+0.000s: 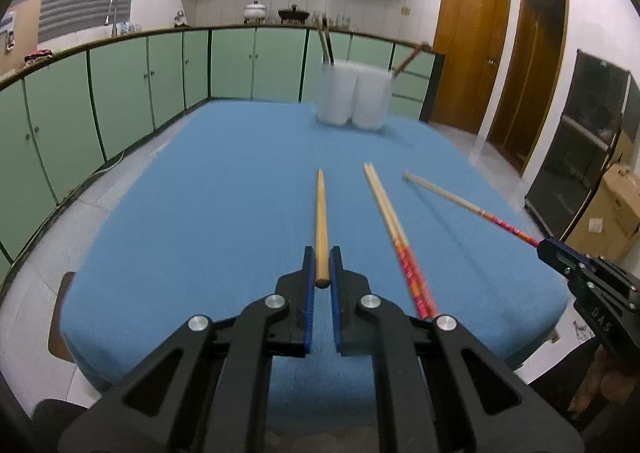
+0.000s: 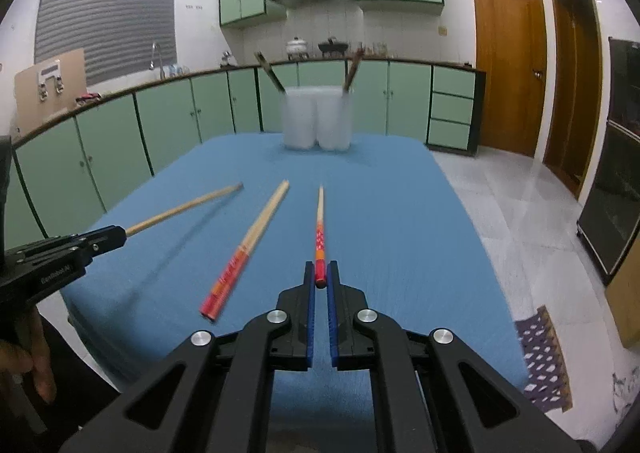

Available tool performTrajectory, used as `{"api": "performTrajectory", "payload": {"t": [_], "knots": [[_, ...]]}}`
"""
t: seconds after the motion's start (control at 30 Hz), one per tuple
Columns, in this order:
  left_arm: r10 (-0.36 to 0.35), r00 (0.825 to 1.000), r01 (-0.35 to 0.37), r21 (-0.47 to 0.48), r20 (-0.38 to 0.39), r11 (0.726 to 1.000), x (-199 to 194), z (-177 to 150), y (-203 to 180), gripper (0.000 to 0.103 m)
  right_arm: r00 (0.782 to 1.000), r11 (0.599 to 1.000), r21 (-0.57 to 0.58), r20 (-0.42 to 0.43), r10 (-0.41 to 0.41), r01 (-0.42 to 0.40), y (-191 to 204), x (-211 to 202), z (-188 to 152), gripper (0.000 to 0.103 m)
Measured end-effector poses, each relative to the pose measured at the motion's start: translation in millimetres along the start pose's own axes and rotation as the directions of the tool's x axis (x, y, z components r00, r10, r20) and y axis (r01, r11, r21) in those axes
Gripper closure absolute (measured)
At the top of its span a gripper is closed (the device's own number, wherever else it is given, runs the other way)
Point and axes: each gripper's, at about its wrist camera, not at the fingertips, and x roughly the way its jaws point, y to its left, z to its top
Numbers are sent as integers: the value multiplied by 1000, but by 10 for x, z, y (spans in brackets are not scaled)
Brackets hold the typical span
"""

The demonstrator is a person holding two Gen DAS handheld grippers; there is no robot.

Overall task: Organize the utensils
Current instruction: 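Lift both chopsticks and carry them to the white holder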

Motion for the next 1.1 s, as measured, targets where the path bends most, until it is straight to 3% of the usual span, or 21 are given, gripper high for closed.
{"api": "performTrajectory", "payload": {"t": [0.37, 0.73, 1.1], "knots": [[-27, 991, 21, 47, 131, 999, -471, 676, -72, 97, 996, 1000, -3, 85, 30, -30, -33, -265, 663, 98], [-72, 992, 67, 55, 104, 996, -305, 1181, -59, 97, 997, 994, -78, 37, 74, -71, -7, 8, 1318, 98], [-80, 993, 72, 99, 84, 993, -167, 1433, -105, 97, 994, 988, -109, -30, 106, -108, -10, 348, 1777, 98]]}}
